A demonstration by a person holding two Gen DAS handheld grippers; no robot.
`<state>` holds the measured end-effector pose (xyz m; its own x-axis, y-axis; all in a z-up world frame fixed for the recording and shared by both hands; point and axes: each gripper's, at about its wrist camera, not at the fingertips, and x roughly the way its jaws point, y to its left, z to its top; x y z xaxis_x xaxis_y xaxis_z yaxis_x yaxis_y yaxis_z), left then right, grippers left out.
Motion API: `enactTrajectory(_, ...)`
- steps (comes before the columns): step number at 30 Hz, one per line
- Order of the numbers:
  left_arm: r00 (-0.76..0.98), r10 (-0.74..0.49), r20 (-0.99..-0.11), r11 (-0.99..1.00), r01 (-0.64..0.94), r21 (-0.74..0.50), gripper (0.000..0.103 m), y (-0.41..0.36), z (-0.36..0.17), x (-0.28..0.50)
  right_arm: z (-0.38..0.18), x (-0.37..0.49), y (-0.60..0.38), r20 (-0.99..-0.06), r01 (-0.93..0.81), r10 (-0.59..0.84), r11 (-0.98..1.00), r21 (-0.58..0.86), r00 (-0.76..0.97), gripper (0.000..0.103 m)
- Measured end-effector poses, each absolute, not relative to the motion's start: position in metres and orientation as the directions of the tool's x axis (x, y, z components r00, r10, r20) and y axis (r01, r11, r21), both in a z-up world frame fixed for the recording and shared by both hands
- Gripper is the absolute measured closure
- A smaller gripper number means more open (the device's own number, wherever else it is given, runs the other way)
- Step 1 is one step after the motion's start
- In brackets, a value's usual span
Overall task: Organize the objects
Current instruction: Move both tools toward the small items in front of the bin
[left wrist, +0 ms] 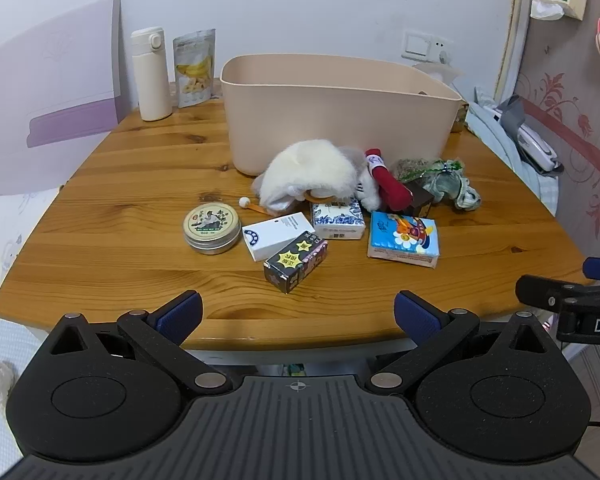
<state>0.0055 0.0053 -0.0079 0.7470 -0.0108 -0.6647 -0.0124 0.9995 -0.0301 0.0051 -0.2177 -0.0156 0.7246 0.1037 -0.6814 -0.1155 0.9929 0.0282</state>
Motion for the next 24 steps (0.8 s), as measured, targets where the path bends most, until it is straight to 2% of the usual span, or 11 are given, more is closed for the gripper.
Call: enactTrajectory(24, 0.738, -0.013, -0.675, 1.0, -0.005, -0.024, 0.0, 0.0043, -0.0124, 0.01, -0.0188, 0.0108, -0.2155, -0.689, -0.114, 0.1, 0.993, 0.025, 0.718, 0.0)
